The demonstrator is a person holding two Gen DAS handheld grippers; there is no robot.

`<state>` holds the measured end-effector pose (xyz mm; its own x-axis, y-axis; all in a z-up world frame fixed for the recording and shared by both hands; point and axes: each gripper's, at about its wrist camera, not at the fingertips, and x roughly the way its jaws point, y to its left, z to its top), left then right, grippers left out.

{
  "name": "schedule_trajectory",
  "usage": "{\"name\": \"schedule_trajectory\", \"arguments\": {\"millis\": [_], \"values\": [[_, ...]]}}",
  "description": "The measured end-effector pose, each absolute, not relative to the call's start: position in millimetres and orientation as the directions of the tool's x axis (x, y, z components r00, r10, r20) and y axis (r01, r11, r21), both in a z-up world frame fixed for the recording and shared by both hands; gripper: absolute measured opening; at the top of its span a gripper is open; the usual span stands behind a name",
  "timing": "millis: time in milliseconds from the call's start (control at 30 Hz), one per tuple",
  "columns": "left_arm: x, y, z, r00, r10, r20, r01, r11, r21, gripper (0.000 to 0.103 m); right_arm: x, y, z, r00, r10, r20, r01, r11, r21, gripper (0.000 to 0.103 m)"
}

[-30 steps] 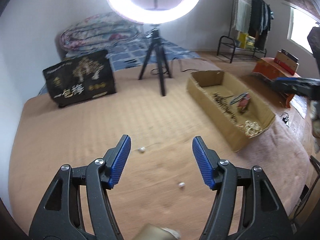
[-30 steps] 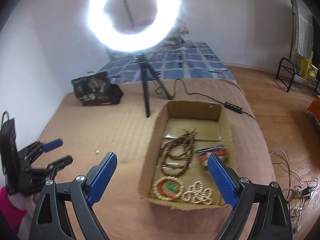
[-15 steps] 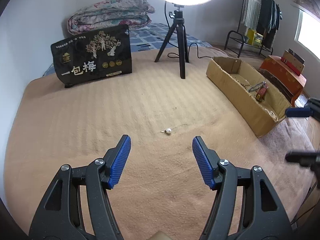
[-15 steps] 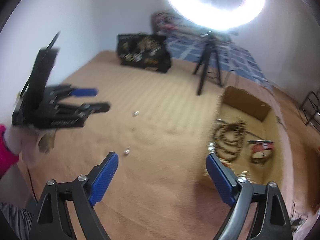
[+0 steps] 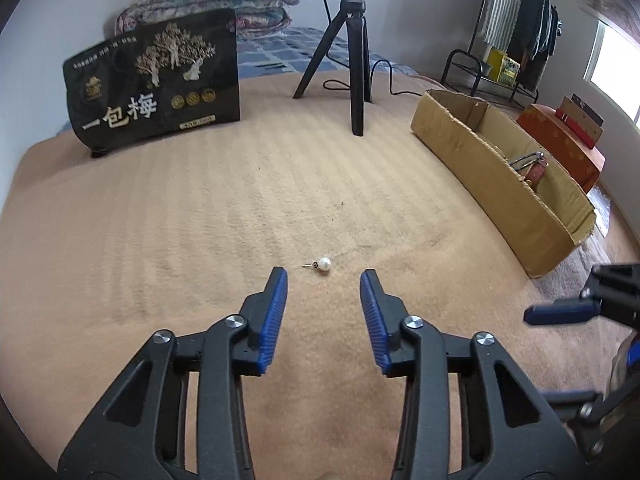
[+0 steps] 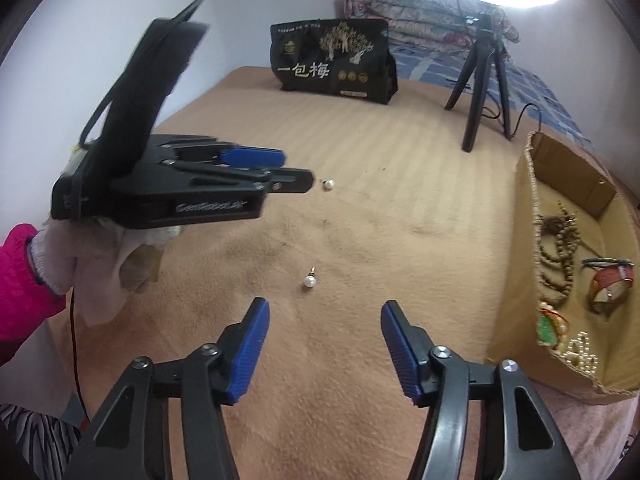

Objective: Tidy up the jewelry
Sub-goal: 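Close the left tool on one pearl earring while the right tool grasps the other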

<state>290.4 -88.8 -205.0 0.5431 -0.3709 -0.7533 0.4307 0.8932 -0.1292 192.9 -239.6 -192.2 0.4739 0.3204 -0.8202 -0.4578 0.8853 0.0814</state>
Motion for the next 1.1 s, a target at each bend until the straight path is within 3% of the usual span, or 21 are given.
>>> {"name": "schedule_trajectory", "arguments": {"millis": [233, 300, 833, 1100], "values": [[305, -98, -214, 0.540, -0.356, -0.762, 0.432, 0.895, -0.112, 0.038, 199, -233, -206, 0.443, 0.346, -0.827, -0.470, 0.875, 0.114, 0.045], [308, -100, -216, 0.539, -0.351, -0.765, 0.433, 0.895, -0.105, 0.032, 200, -231, -208, 0.441, 0.345, -0.828, -0.474, 0.873, 0.112, 0.043], [316, -103, -229, 0.526, -0.334, -0.782, 0.432, 0.897, -0.092, 0.030, 208, -219, -221, 0.435, 0.337, -0.835, -0.481, 0.871, 0.102, 0.033], [318, -101, -231, 0.523, -0.330, -0.786, 0.422, 0.901, -0.098, 0.022, 212, -209, -227, 0.428, 0.317, -0.846, -0.488, 0.870, 0.079, 0.023]]}}
